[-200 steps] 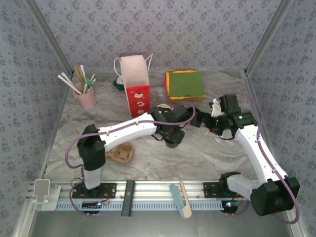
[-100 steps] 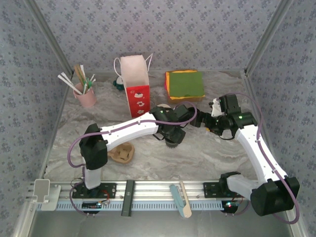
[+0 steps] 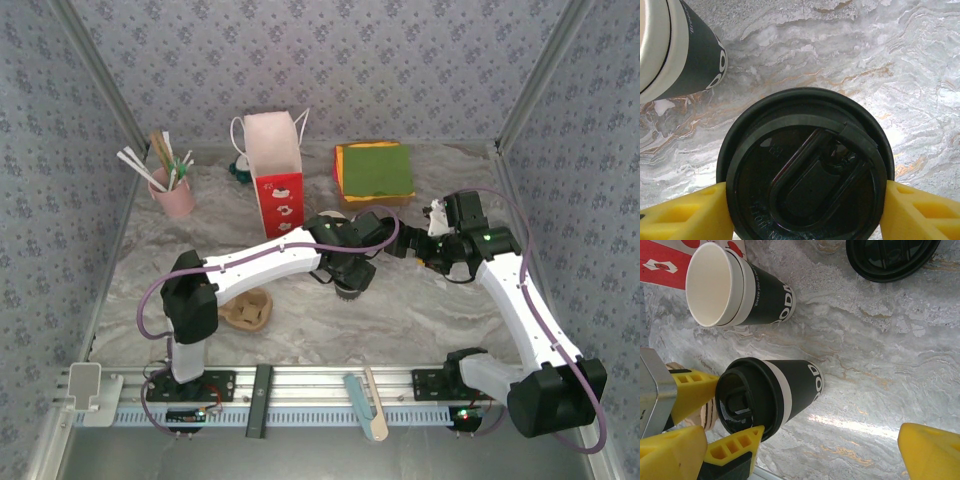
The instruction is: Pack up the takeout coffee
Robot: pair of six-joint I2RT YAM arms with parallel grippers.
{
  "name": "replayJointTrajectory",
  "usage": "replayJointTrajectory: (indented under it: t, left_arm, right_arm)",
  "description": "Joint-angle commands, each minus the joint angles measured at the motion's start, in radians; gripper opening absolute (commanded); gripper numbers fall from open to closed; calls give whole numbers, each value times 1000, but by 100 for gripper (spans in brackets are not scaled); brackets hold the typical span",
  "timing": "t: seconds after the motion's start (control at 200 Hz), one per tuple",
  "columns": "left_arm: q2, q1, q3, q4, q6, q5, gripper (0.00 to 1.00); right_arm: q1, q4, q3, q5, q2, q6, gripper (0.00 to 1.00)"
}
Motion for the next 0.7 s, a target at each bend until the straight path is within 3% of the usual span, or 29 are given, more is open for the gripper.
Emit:
replayJointTrajectory:
  t: [0.0, 0.695]
  left_arm:
    - [6, -7, 29, -44, 3, -5, 68]
    - [29, -12, -1, -21, -1, -8, 70]
  right_arm:
    - [-5, -4, -14, -14, -8, -12, 100]
    - [-4, 0, -17, -19, -3, -10, 100]
